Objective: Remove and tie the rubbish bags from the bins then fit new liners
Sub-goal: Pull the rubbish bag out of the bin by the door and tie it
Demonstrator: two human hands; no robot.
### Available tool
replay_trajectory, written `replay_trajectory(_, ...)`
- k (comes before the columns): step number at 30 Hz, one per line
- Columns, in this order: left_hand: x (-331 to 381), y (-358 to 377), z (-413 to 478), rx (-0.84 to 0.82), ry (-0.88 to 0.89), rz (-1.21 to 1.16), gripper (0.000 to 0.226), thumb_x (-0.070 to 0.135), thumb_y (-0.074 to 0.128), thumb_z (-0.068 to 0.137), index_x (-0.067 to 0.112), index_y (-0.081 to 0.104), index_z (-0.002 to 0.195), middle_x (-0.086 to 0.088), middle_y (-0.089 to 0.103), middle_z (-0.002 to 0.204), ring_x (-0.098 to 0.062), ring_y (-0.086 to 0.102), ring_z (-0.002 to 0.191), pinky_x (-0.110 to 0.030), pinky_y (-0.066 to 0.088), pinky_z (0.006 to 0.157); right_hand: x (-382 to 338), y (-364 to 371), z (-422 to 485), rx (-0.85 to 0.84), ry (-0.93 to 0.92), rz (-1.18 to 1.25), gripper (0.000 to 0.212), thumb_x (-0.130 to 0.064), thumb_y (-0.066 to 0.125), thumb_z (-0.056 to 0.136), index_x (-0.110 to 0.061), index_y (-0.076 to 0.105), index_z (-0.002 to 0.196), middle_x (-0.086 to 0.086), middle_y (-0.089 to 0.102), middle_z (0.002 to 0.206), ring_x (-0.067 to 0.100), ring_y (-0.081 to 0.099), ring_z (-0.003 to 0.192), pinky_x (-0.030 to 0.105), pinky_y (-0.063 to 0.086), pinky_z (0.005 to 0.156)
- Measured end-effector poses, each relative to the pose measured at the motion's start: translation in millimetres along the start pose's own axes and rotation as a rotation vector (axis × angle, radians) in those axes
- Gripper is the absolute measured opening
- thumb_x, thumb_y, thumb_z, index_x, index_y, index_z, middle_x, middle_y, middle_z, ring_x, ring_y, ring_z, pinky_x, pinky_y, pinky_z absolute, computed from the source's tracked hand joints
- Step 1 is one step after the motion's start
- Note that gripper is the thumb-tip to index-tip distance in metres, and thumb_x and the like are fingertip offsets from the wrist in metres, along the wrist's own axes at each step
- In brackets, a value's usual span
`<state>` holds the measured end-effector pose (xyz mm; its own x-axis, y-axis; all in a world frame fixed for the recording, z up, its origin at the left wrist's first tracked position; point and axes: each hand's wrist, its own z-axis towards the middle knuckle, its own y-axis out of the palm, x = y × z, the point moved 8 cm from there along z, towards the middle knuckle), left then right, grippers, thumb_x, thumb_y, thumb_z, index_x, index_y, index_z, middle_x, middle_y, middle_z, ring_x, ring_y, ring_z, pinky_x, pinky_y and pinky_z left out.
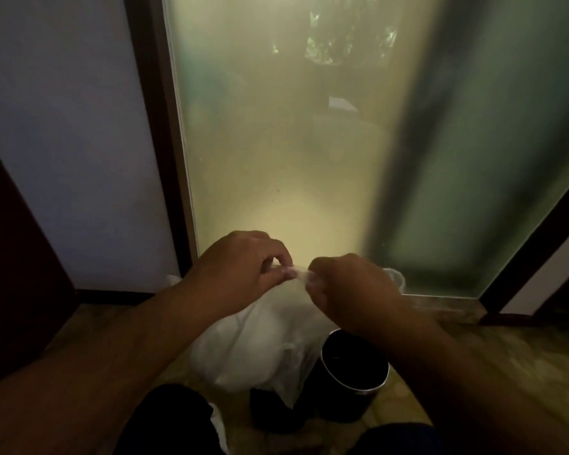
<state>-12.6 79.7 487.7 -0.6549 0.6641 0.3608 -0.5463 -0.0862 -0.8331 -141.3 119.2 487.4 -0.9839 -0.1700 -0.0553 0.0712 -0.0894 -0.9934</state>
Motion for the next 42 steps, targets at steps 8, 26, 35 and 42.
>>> replay_trajectory(8,-55,14,-38,-0.195,-0.193,0.162,0.041,0.049,0.057,0.093,0.029,0.041,0.062,0.014,0.052,0.066,-0.001,0.049,0.062,-0.029,0.042,0.058,21,2,4,-0.06,0.103,-0.077,0.021,-0.04,0.049,0.099,-0.028,0.063,0.11,-0.002,0.069,0.108,0.022,0.065,0.092,0.03,0.04,0.07)
replay_trajectory(26,3,22,-9,-0.189,-0.033,-0.058,0.022,0.04,0.061,0.093,0.028,0.059,0.075,0.013,0.056,0.067,-0.003,0.053,0.064,-0.026,0.039,0.058,33,-3,-14,0.139,-0.03,0.073,0.021,-0.043,0.053,0.098,-0.028,0.065,0.107,-0.004,0.067,0.094,0.02,0.063,0.083,0.031,0.049,0.067)
replay_trajectory(35,-28,32,-24,-0.499,-0.306,-0.221,0.029,0.053,0.057,0.092,0.036,0.062,0.115,0.009,0.064,0.091,-0.006,0.061,0.08,-0.026,0.048,0.068,72,1,-14,0.31,0.072,0.039,0.018,-0.038,0.058,0.097,-0.029,0.07,0.106,0.0,0.074,0.096,0.026,0.067,0.082,0.03,0.042,0.063)
replay_trajectory(42,-22,26,-24,-0.31,-0.455,-1.106,0.06,-0.021,0.055,0.082,0.022,0.062,0.123,0.002,0.052,0.079,-0.01,0.05,0.063,-0.021,0.049,0.053,110,23,-10,0.278,0.237,0.052,0.024,-0.041,0.059,0.096,-0.023,0.072,0.103,0.004,0.074,0.092,0.026,0.065,0.077,0.028,0.037,0.063)
